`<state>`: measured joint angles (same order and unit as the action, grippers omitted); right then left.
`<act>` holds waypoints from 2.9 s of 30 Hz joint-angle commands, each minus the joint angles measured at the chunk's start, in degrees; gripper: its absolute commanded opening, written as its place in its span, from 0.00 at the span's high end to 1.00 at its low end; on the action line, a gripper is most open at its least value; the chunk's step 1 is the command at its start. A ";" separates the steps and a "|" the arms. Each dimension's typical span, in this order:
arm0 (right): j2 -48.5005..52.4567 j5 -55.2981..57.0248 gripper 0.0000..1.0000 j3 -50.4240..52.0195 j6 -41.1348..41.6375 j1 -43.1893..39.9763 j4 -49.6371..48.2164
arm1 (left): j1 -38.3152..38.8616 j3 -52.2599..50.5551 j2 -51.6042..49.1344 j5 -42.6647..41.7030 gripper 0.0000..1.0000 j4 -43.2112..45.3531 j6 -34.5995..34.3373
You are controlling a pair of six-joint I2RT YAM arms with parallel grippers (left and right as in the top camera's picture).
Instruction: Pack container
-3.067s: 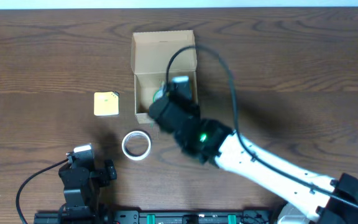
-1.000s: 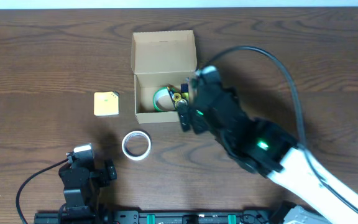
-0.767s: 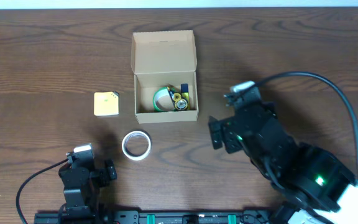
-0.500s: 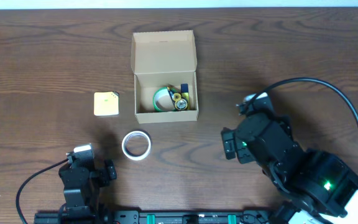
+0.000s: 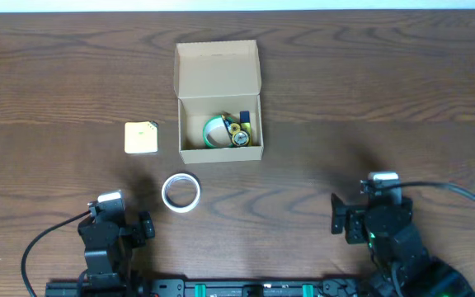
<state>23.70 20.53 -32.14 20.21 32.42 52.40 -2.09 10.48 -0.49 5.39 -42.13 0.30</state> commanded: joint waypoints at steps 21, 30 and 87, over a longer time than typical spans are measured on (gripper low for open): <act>-21.18 -13.92 0.01 22.67 -18.14 -22.69 -8.94 | 0.24 -1.03 0.28 0.79 0.05 -0.92 0.83; -21.18 -13.92 0.01 22.67 -18.16 -22.69 -8.94 | 0.24 -1.03 0.28 0.79 0.05 -0.92 0.83; -21.18 -13.92 0.01 22.67 -18.14 -22.69 -8.94 | -1.01 62.55 -95.65 -10.93 0.05 -4.70 6.01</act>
<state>2.87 6.83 -9.93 2.70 10.13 43.40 -2.31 71.81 -94.61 -5.41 -47.22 3.31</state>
